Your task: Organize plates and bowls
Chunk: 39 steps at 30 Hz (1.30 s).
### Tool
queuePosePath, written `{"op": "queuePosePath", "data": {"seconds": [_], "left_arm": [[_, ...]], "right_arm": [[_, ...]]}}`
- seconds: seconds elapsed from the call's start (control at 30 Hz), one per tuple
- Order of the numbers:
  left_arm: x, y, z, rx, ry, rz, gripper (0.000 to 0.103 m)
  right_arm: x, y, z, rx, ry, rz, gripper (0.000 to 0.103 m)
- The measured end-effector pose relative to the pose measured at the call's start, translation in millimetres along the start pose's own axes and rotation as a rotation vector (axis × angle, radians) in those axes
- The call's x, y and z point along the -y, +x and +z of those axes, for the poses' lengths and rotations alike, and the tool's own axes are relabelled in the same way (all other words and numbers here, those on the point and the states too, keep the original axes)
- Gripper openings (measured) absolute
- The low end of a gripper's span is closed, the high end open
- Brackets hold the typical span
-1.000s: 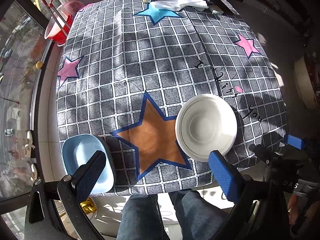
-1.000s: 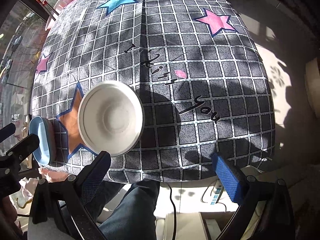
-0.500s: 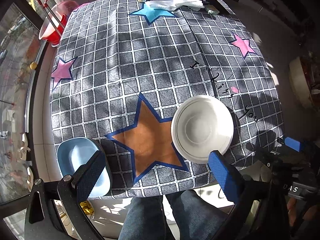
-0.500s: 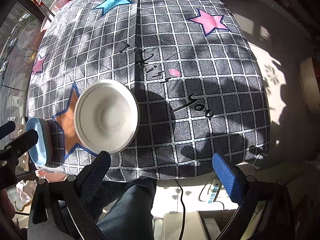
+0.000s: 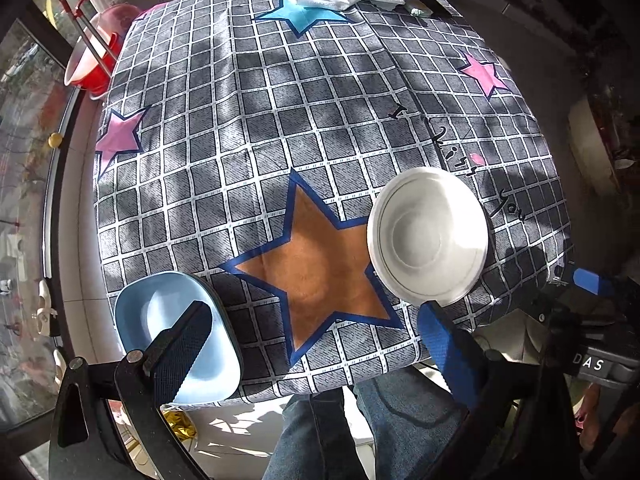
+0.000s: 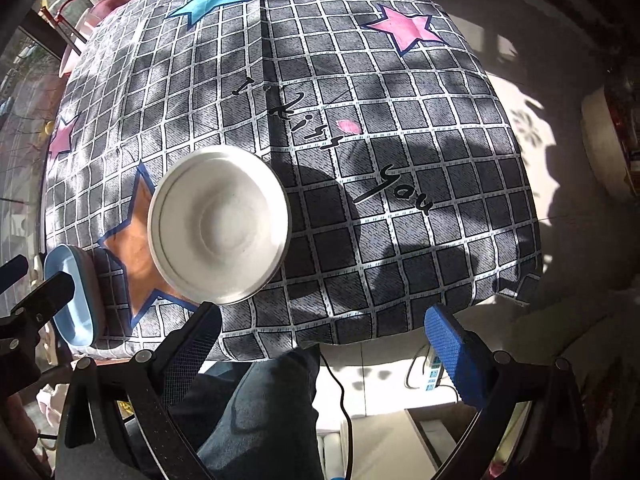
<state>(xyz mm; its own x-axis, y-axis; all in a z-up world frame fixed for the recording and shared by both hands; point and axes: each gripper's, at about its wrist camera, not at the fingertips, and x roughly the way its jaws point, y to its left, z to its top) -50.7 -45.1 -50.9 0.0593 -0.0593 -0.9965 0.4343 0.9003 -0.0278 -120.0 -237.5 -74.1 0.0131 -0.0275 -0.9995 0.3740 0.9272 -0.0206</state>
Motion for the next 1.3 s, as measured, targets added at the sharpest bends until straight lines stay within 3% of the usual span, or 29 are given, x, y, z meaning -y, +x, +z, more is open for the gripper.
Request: {"op": "queuePosePath", "data": {"seconds": [0.33,0.53,0.93,1.3], "left_arm": [[-11.7,25.8,-28.6,-0.084,0.033,-0.056,0.103],[2.1,28.4,-20.1,-0.085,0.047,-0.055,0.103],[42.0,46.2,17.5,-0.105,-0.043,-0.011,0.103],[35.0,89.3,39.2,-0.11,-0.177,0.077,0.103]], "right_arm": [[-36.3,18.4,-32.4,-0.038,0.086,0.006,0.102],[-22.4,16.2,-34.7,-0.044,0.109,-0.026,0.102],[24.9,28.7,13.9,-0.09,0.061,-0.033,0.102],[13.6,80.7,54.6,-0.134,-0.015,0.058,0.102]]}}
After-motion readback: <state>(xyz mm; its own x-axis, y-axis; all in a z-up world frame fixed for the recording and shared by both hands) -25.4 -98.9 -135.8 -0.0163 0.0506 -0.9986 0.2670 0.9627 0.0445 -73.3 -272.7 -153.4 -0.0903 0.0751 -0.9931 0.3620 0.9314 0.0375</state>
